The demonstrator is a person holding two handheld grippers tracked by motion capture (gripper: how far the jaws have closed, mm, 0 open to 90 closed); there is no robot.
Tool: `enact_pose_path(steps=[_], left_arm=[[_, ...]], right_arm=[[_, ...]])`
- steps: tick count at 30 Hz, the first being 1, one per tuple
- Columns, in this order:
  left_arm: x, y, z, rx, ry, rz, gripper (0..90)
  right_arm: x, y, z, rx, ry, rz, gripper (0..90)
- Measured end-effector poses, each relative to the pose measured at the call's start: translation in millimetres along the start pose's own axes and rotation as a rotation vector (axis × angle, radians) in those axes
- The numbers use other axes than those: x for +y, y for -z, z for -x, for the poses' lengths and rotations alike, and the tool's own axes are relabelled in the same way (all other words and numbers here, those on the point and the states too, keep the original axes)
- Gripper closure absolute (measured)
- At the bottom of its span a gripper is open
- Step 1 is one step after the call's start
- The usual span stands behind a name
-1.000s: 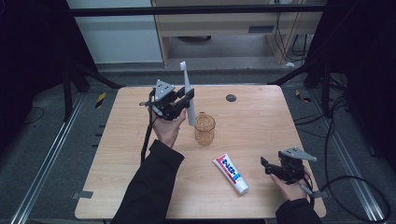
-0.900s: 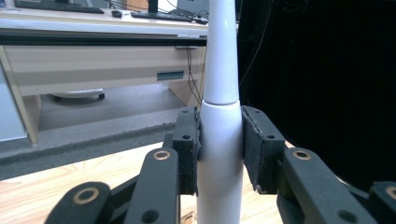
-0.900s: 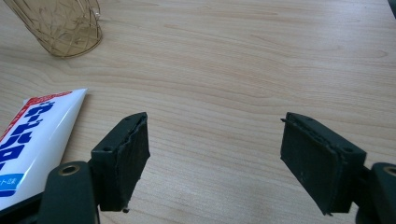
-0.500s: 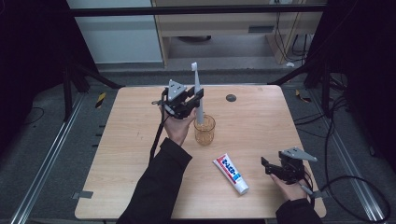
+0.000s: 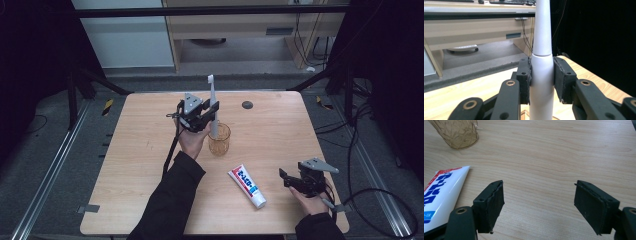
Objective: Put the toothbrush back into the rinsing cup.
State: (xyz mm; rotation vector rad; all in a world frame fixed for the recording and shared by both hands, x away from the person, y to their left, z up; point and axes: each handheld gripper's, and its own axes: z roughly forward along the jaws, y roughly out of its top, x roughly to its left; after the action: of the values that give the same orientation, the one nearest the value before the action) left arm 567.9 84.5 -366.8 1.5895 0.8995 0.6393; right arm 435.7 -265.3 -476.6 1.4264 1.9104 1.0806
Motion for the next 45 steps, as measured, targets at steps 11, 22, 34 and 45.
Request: enact_pose_path(steps=[11, 22, 34, 45], left_arm=[[-26.8, -1.7, -2.4, -0.008, 0.001, -0.026, 67.7], [-48.4, -1.9, 0.0, -0.023, -0.005, -0.042, 67.7], [-60.3, -1.1, -1.0, -0.033, -0.031, -0.063, 67.6], [-68.2, -2.9, 1.4, -0.051, -0.040, -0.081, 67.4]], right_arm=[[0.1, -0.3, -0.2, -0.004, 0.003, -0.002, 24.1], [0.1, -0.6, -0.9, -0.004, 0.011, -0.003, 24.0], [0.3, -0.7, -2.0, -0.005, 0.008, -0.005, 24.0], [0.3, -0.6, -2.2, -0.005, 0.012, -0.004, 24.0]])
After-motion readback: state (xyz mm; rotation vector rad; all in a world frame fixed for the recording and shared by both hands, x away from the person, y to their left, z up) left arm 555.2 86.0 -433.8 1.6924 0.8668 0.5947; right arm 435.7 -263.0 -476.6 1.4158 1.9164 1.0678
